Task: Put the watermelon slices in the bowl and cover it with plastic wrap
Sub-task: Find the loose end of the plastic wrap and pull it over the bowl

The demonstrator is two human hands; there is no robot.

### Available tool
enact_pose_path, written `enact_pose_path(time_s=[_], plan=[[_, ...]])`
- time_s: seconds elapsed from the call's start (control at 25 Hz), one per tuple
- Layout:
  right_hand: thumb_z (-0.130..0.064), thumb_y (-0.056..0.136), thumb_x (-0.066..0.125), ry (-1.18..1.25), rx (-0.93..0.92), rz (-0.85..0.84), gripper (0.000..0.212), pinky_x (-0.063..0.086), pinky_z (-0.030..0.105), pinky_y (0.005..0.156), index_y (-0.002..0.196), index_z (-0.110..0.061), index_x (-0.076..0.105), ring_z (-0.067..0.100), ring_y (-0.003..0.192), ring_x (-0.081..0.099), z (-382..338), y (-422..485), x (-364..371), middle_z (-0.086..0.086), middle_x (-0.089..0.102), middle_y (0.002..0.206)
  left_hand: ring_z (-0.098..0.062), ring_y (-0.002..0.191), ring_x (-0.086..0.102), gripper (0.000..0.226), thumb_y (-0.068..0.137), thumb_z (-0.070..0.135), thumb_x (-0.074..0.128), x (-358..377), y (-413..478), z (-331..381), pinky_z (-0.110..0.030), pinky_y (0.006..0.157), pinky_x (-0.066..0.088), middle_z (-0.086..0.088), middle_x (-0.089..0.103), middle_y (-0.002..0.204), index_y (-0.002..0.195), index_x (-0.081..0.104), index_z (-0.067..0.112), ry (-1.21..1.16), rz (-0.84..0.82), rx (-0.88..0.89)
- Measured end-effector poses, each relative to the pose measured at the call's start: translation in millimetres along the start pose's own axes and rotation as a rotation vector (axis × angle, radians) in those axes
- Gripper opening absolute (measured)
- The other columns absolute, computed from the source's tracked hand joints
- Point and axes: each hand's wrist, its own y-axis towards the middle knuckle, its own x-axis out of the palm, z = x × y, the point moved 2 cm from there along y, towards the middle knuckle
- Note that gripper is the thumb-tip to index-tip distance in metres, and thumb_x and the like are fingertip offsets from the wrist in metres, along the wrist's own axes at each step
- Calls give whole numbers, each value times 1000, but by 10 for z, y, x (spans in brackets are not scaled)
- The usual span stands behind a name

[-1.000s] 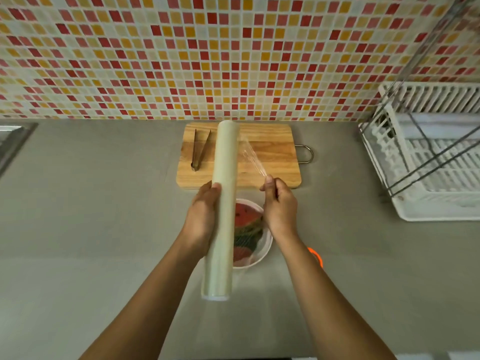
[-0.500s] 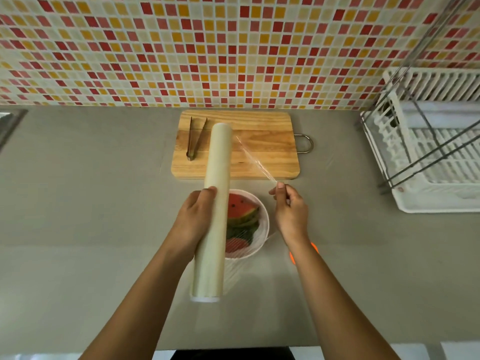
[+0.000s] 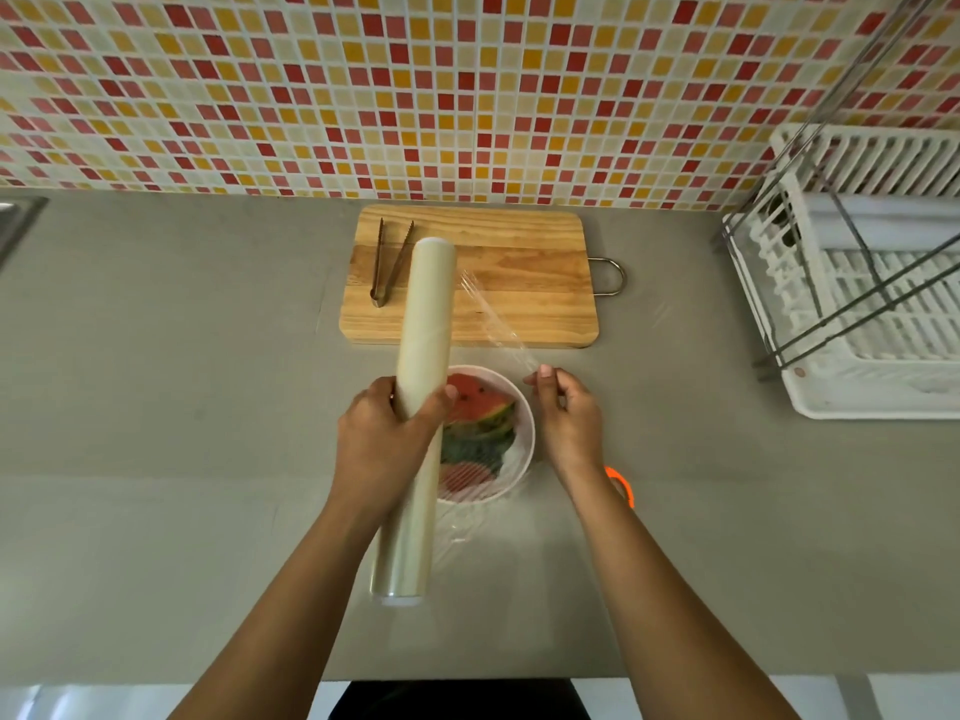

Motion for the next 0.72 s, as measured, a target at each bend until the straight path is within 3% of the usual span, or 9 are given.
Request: enact_pose_path(time_s=[0.08, 0.2, 0.44, 0.6, 0.72], plan=[[-31, 97, 44, 9, -8, 9, 33, 47, 28, 69, 82, -13, 68, 18, 80, 66, 30, 0, 33, -1, 70, 81, -21, 81, 61, 50, 84, 50, 61, 7, 2, -12, -30, 66, 48, 1, 61, 94, 121, 46, 20, -19, 4, 7], [-29, 97, 45, -1, -39, 2, 37, 49, 40, 68, 78, -6, 67, 28, 75, 65, 70, -8, 70, 12, 70, 75, -25, 83, 60, 48, 90, 45, 56, 32, -29, -65, -32, 68, 46, -2, 58, 99, 125, 41, 17, -12, 4, 44], [-34, 95, 48, 36, 19, -27, 39, 47, 41, 66, 75, -5, 65, 30, 71, 62, 101, -56, 88, 15, 67, 70, -27, 92, 50, 42, 94, 39, 50, 71, -117, -130, -32, 76, 39, -6, 38, 113, 122, 44, 7, 67, 74, 77], [-33, 95, 49, 14, -54, -18, 43, 42, 42, 59, 67, -1, 58, 29, 61, 53, 69, -74, 69, 18, 59, 62, -38, 108, 48, 44, 96, 40, 43, 61, -113, -187, -44, 89, 43, -21, 36, 130, 119, 48, 2, 177, 81, 81], [-33, 95, 50, 57, 2, -43, 38, 48, 45, 67, 77, -3, 65, 34, 72, 61, 101, -70, 77, 18, 66, 71, -29, 98, 53, 44, 96, 42, 40, 15, -44, -257, -34, 79, 44, -13, 50, 116, 118, 50, 6, 101, 18, 30]])
